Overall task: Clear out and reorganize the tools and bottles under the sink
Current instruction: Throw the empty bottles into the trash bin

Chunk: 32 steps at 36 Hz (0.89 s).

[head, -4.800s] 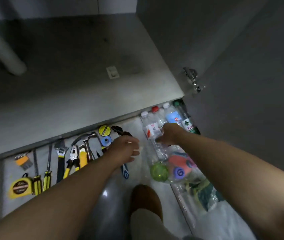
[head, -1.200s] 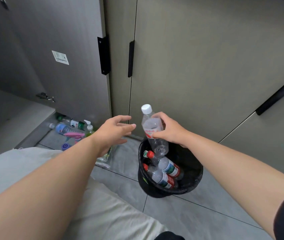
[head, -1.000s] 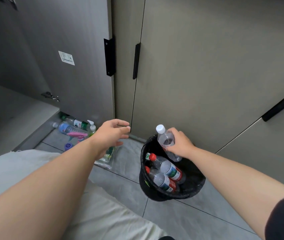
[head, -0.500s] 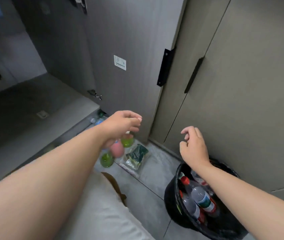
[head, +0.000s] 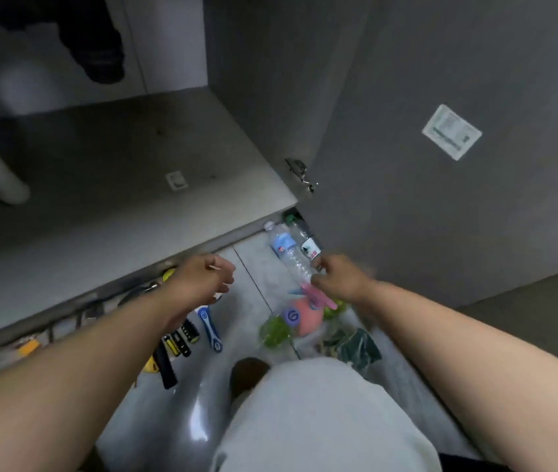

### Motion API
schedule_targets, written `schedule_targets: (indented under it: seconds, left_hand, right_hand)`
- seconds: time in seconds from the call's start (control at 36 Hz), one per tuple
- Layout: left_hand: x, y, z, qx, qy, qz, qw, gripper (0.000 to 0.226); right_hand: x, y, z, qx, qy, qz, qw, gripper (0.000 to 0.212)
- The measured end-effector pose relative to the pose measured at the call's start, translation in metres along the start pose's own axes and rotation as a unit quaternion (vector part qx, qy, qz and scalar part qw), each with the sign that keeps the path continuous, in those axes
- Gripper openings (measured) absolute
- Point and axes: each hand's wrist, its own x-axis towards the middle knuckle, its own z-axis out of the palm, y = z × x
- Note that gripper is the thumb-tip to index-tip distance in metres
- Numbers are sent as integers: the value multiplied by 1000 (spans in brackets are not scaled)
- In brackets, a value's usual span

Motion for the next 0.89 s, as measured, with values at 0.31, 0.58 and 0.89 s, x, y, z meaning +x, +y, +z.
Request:
schedule_targets:
  seconds: [0.31,0.58,0.89]
  left_hand:
    - [86,-69,21,-164,2,-94,982,12]
    - [119,-91,45,-183,-31,-113,976,17]
    - [126,-83,46,-204,-13,-121,971,20]
  right_hand:
    - [145,-8,71,-143,-42,159,976,110]
    - [185,-16,83,-134,29,283,949,102]
    - [175,-35,79,-220,75,136,963,53]
